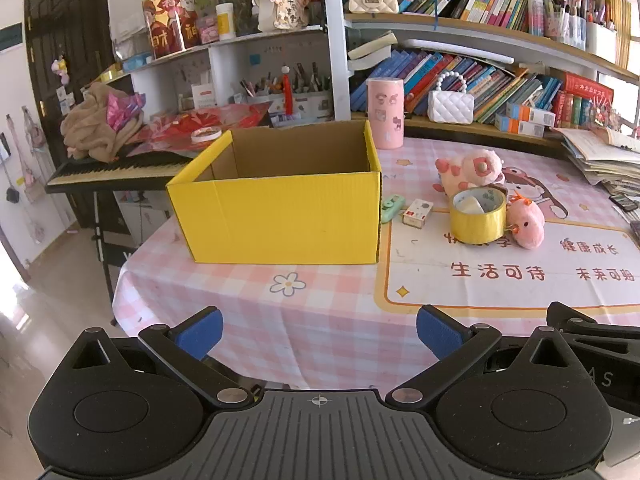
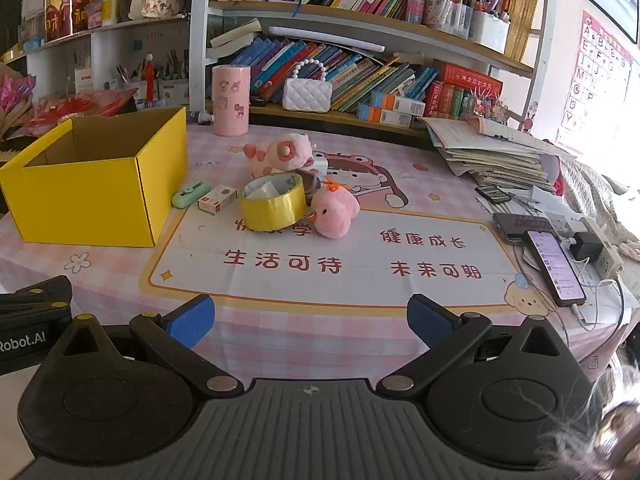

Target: Organize objects

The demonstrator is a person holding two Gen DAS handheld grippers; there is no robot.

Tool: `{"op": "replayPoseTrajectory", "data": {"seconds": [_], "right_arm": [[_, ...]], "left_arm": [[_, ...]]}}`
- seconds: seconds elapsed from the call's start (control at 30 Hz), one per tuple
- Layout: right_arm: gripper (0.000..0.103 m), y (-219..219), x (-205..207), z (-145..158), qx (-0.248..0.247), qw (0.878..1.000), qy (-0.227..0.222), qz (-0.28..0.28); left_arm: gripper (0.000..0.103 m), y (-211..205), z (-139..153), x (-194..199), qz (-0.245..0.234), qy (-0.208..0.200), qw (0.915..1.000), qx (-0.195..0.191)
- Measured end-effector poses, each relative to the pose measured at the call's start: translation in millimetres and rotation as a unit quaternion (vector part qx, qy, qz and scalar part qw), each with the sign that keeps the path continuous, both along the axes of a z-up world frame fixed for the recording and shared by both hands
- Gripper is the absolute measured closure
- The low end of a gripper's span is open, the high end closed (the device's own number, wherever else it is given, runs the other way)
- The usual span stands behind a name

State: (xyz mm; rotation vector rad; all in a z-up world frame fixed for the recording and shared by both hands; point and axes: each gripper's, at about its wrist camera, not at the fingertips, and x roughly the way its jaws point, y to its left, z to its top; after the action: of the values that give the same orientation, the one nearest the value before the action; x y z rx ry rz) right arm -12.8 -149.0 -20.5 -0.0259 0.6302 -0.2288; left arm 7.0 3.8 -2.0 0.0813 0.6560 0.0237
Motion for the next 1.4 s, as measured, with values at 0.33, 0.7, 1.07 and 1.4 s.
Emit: {"op": "replayPoseTrajectory", "data": {"seconds": [0.33, 0.7, 1.07, 1.4], "right_arm": [[0.000, 0.0, 3.5, -1.4, -0.003, 1.000, 0.005, 0.001], [0.000, 0.0, 4.7, -1.6, -0.003, 1.000, 0.006, 0.001], [0.000, 0.8, 5.3, -2.0, -0.003, 1.000, 0.006, 0.001], [0.000, 0.4, 7.4, -5.1, -0.003, 1.000, 0.006, 0.001]], "left_arm": [[0.000, 1.9, -3.9, 4.2, 0.000, 0.004, 1.0000, -0.002], [0.000, 1.4, -4.3, 4.6, 0.001, 0.004, 1.0000, -0.001], [0.000, 0.6, -5.9, 6.3, -0.001, 0.004, 1.0000, -0.002], [0.000, 0.1, -7.7, 7.1, 0.001, 0.004, 1.0000, -0.001]]}}
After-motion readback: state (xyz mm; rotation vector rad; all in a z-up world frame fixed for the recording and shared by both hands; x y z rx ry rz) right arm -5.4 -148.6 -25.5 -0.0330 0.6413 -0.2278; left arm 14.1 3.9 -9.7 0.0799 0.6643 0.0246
